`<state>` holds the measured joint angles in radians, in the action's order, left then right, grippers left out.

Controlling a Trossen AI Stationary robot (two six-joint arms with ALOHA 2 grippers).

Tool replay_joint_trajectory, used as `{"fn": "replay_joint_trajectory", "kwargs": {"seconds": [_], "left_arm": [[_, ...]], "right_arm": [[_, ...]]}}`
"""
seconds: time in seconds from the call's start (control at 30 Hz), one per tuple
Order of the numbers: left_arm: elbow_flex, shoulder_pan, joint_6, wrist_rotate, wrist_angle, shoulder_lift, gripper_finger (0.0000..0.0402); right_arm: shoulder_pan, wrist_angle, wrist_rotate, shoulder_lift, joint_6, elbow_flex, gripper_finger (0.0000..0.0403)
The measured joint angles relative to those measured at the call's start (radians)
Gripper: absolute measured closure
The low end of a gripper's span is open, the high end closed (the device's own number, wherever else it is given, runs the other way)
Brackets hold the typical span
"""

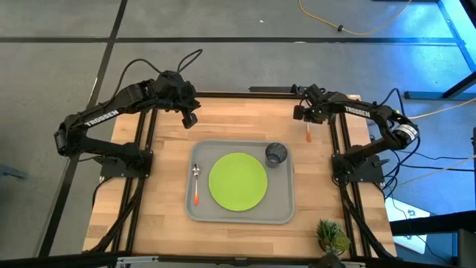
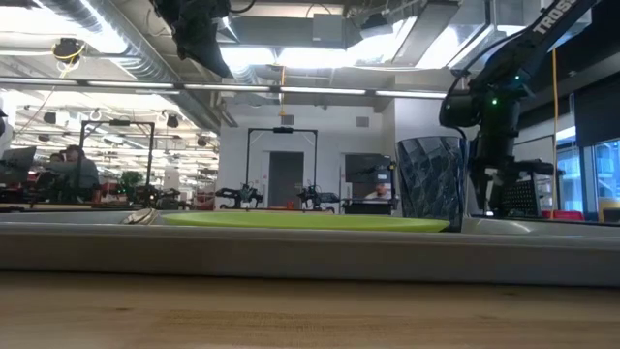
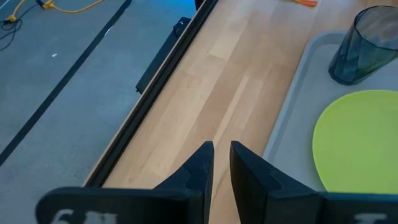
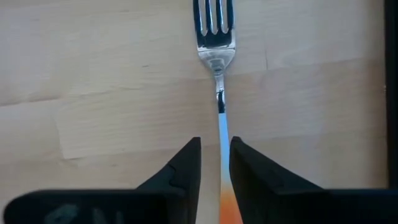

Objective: Pick and place plate/cup/fork/spoon on tray
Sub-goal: Put the fork on the gray tray between the green plate and orange spoon

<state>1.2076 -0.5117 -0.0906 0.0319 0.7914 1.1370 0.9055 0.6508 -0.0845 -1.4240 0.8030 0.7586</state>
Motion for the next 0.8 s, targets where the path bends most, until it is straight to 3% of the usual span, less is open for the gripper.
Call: {"fn": "replay_joint_trajectory", "kwargs": {"seconds": [0.23, 0.4, 0.8], "left_arm": [[0.0, 0.0, 0.0, 0.0, 0.0, 0.0, 0.0356], [0.0, 0.0, 0.0, 0.0, 0.0, 0.0, 0.0356], [0.0, 0.0, 0.0, 0.0, 0.0, 0.0, 0.0356]], "right_arm": [[0.001, -0.024, 0.02, -0.076, 0.0, 0.0, 0.0319], [0.004, -0.05, -0.061, -0.099, -0.001, 0.0, 0.0318], [0.016, -0.057, -0.019, -0.185, -0.008, 0.007, 0.0318]]}}
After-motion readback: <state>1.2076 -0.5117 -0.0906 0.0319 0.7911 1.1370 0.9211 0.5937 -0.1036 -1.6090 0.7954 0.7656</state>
